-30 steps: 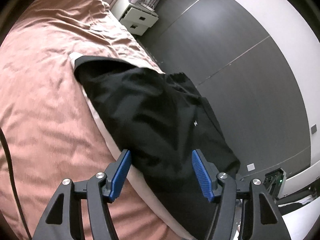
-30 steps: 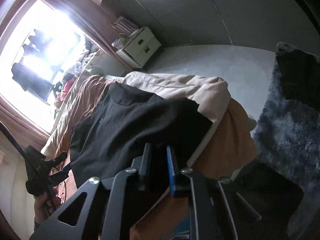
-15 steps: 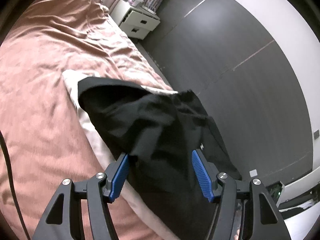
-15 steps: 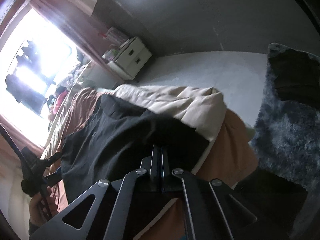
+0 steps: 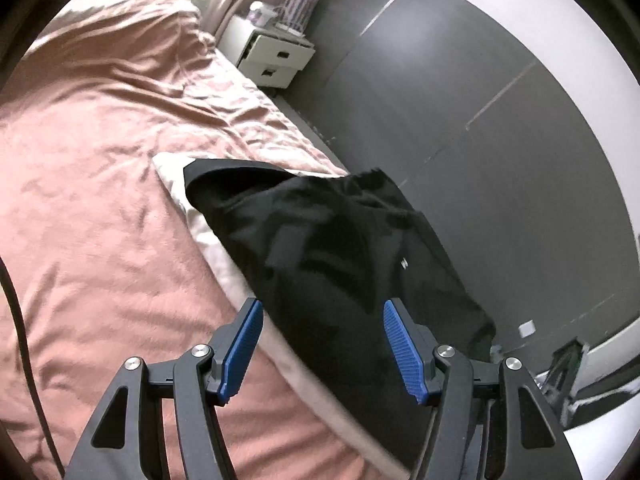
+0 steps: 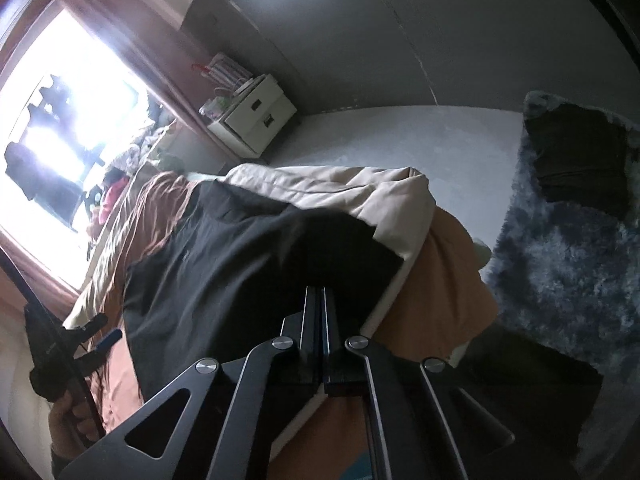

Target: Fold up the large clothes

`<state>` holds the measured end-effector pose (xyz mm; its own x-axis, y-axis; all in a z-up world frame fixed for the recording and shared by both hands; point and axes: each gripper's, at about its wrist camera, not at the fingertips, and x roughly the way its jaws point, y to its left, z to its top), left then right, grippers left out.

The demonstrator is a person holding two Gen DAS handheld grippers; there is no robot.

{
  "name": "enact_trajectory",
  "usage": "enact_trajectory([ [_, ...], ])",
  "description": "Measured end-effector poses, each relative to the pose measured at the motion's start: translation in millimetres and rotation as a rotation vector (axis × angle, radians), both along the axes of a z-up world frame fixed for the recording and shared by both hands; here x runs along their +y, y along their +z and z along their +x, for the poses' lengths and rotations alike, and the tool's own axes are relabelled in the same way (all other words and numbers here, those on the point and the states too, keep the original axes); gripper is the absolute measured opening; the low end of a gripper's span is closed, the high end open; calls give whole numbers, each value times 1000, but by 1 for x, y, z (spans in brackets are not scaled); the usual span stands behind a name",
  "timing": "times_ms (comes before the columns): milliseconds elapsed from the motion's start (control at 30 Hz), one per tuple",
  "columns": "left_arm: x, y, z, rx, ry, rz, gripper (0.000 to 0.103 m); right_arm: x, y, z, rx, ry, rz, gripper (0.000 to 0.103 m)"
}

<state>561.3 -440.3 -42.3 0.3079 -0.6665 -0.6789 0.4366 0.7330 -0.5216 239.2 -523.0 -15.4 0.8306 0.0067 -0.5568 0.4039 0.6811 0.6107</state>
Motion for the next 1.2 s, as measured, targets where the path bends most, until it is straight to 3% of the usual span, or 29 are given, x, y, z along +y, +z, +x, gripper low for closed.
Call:
enact_trajectory([
  [267, 25, 39, -60, -108, -36, 20, 64, 39, 35, -35, -20, 20, -137, 0],
  [367, 43, 52, -85, -162, -27, 22, 76, 48, 35, -47, -38, 24, -176, 0],
  [400, 49, 56, -93, -179, -23, 24, 84, 55, 38, -53, -46, 19, -196, 10],
  [433, 56, 59, -101, -191, -19, 21, 92, 60, 38, -60, -56, 16, -207, 44],
  [500, 72, 64, -115, -199, -5, 2, 103, 71, 39, -72, -83, 17, -212, 102],
  [567, 88, 68, -129, -212, 11, -7, 103, 80, 39, -86, -116, 4, -219, 103],
  [1033, 177, 104, -243, -347, 102, 24, 103, 127, 49, -161, -115, 32, -262, 103],
  [1200, 213, 114, -277, -370, 160, -3, 103, 142, 51, -182, -115, 44, -294, 103],
])
